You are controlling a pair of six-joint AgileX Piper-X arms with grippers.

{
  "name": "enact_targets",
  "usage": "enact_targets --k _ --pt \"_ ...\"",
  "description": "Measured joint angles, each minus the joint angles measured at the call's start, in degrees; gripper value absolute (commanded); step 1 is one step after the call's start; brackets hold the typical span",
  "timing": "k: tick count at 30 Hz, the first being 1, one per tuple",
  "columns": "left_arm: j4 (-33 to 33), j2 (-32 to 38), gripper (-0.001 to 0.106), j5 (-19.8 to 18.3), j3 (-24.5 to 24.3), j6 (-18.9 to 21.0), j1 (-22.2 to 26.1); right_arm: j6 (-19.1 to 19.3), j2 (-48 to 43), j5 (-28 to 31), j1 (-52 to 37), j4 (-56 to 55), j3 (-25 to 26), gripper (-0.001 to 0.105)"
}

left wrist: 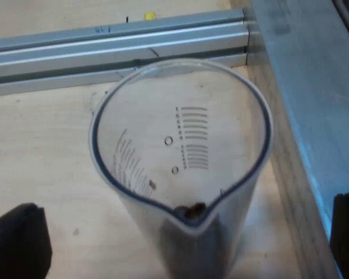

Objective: Pour the beans into the coffee machine

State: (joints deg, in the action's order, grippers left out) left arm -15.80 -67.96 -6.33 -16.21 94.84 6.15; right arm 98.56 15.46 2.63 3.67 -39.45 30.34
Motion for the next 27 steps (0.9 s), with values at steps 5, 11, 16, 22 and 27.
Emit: enact_targets --k 5,11,16,22,27 --pt "-4.64 -3.1 0.105 0.08 0.0 -0.01 0.0 0.0 0.0 0.0 0.0 0.29 0.0 0.104" --pt "-10.59 -8.74 0.105 0.22 0.0 1.96 0.0 0.0 0.0 0.0 0.0 0.71 0.0 0.104" --pt "-14.3 -9.2 0.105 0.34 0.0 2.19 0.0 0.0 0.0 0.0 0.0 0.71 0.0 0.104" --pt "-16.31 -9.36 0.105 0.34 0.0 2.19 0.0 0.0 0.0 0.0 0.0 0.71 0.0 0.104" --pt "-17.53 -10.27 0.105 0.34 0.0 2.19 0.0 0.0 0.0 0.0 0.0 0.71 0.0 0.104"
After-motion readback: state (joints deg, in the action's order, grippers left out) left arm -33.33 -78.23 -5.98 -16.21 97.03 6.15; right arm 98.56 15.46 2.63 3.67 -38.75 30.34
